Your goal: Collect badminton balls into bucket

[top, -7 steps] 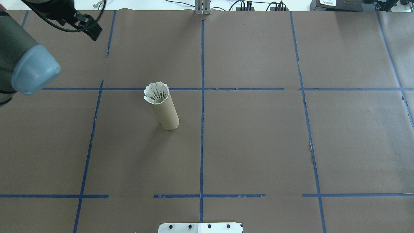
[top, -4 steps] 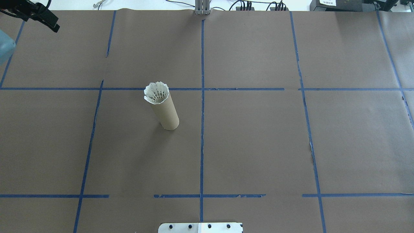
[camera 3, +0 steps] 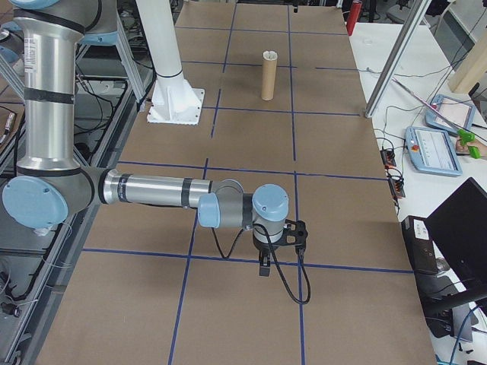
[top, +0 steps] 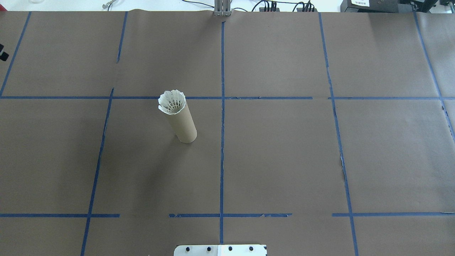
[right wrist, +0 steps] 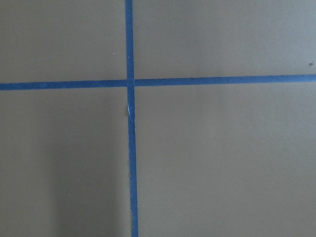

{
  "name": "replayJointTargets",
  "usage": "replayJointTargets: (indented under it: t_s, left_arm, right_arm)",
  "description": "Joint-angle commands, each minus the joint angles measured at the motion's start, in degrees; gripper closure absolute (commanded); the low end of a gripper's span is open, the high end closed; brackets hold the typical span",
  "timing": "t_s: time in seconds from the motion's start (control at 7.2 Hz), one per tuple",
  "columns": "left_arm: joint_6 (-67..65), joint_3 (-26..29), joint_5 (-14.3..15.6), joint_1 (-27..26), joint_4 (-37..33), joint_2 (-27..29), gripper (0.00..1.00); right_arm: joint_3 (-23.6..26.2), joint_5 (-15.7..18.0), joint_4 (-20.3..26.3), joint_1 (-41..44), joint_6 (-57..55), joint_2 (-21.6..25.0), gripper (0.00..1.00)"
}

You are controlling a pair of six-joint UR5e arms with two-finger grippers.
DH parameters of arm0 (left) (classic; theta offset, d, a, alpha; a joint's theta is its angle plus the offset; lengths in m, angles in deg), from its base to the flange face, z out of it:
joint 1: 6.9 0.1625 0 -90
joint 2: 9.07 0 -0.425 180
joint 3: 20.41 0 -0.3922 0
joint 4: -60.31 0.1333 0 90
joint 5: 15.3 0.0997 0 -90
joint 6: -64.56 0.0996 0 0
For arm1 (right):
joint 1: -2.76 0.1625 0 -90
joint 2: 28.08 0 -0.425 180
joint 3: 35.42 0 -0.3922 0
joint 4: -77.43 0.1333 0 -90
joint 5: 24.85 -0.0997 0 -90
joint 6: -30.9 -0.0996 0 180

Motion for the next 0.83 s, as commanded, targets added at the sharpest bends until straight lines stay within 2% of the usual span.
replayJointTargets:
  t_s: [0.0,0.28,0.69]
  left_arm:
    - [3.72,4.24,-0.10,-6.55,-2.08,-7.52,0.00]
    - [3.63,1.44,-0.02,-9.03,-1.83,-13.26,0.00]
    - [3.71,-1.30,0.07,-9.13,-1.38,-14.60,0.00]
  right_arm:
    - [0.00,0.09,0.00,0.00,0.00,0.00,0.00]
    - [0.00,0.00,0.00,0.00,0.00,0.00,0.00]
    - [0.00,0.00,0.00,0.00,0.00,0.00,0.00]
